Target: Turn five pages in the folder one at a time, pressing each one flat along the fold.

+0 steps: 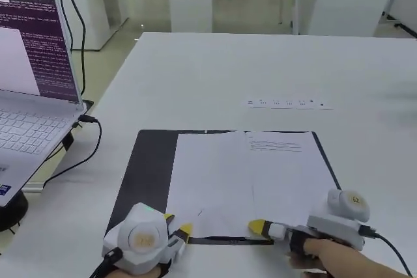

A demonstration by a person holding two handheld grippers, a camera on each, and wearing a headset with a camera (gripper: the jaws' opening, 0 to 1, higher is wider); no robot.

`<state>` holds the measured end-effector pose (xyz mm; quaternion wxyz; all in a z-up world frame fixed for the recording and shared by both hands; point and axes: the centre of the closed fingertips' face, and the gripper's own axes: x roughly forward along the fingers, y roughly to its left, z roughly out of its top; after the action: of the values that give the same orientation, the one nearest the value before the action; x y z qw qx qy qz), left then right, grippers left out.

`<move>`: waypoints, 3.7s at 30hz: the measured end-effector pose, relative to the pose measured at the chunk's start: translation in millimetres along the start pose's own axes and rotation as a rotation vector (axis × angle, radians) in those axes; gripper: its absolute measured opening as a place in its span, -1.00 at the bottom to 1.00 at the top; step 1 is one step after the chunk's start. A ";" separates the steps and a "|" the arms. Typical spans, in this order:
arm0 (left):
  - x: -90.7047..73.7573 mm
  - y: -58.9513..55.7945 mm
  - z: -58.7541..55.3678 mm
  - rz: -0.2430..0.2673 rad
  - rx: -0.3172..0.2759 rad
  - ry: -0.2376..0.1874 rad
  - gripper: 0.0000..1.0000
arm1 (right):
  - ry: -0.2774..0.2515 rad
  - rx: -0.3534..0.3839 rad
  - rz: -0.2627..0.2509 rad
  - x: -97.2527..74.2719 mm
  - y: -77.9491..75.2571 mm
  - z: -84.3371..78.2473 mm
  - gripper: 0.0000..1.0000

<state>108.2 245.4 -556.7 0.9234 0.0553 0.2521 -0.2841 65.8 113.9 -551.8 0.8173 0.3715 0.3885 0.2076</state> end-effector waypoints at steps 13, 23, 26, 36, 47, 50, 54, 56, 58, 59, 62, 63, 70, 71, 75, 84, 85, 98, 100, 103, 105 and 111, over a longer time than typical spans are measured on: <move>0.4 -0.4 0.2 0.004 0.004 0.019 -0.54 | 0.079 0.005 0.011 -28.3 17.3 -20.3 -1.00; 1.8 -2.6 2.6 0.025 -0.071 0.149 -0.53 | -0.045 0.030 -0.057 -62.1 35.5 9.8 -1.00; 0.1 -10.4 4.7 0.017 -0.199 0.224 -0.31 | -0.097 -0.004 -0.062 -77.6 45.3 25.2 -1.00; -26.8 -38.7 37.7 -0.055 -0.338 0.163 -0.28 | -0.268 -0.149 -0.161 -129.5 43.3 71.3 -1.00; -67.0 -39.6 79.2 -0.017 -0.281 0.051 -0.03 | -0.308 -0.359 -0.287 -164.0 23.0 87.0 -0.91; -75.5 -35.3 84.5 0.018 -0.240 0.040 0.07 | -0.298 -0.425 -0.305 -167.4 21.1 85.6 -0.67; -87.5 -31.9 93.4 0.058 -0.180 0.014 0.22 | -0.280 -0.475 -0.324 -171.0 17.5 82.3 -0.41; -93.0 -31.0 96.4 0.072 -0.163 0.004 0.26 | -0.274 -0.483 -0.336 -173.6 14.6 81.6 -0.30; -96.6 -31.1 97.4 0.075 -0.163 0.001 0.31 | -0.257 -0.487 -0.344 -175.6 10.6 79.1 -0.13; -99.1 -30.5 97.9 0.079 -0.164 -0.005 0.32 | -0.253 -0.489 -0.343 -176.3 9.0 78.0 -0.06; -105.0 -28.2 97.4 0.094 -0.168 -0.017 0.36 | -0.262 -0.486 -0.328 -180.3 7.1 75.0 0.13; -108.4 -26.7 97.6 0.105 -0.166 -0.025 0.37 | -0.267 -0.496 -0.324 -181.2 8.1 74.5 0.25; -120.3 -25.3 96.8 0.118 -0.164 -0.060 0.72 | -0.330 -0.590 -0.304 -189.7 19.2 80.0 0.73; -122.2 -25.2 98.2 0.120 -0.142 -0.074 0.79 | -0.340 -0.610 -0.292 -189.9 23.6 80.4 0.81; -128.7 -25.2 100.4 0.117 -0.111 -0.099 0.98 | -0.341 -0.639 -0.279 -189.6 30.0 77.6 0.99; -135.9 -12.8 86.8 0.134 -0.096 -0.060 0.98 | -0.316 -0.667 -0.286 -187.2 28.2 71.0 1.00; -134.9 -12.2 86.2 0.133 -0.093 -0.055 0.98 | -0.312 -0.664 -0.285 -187.3 27.9 69.6 1.00; -90.6 -49.0 102.0 0.027 0.013 -0.034 0.98 | -0.318 -0.649 -0.285 -195.3 23.9 60.7 0.99; -79.1 -59.2 104.9 0.004 0.029 -0.032 0.98 | -0.321 -0.646 -0.280 -196.3 25.0 59.2 0.99; -64.2 -74.4 107.6 -0.026 0.041 -0.027 0.98 | -0.328 -0.640 -0.272 -197.1 26.8 58.3 0.98; -53.8 -84.6 106.1 -0.045 0.054 -0.007 0.92 | -0.330 -0.638 -0.269 -197.3 27.5 58.3 0.98; -28.5 -115.5 104.6 -0.103 0.085 0.015 0.83 | -0.338 -0.628 -0.261 -199.5 27.8 60.5 0.96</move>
<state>69.6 137.7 -447.1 0.9025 0.0836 0.2494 -0.3410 -10.0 -20.6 -409.0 0.9635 0.0792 0.2098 0.1463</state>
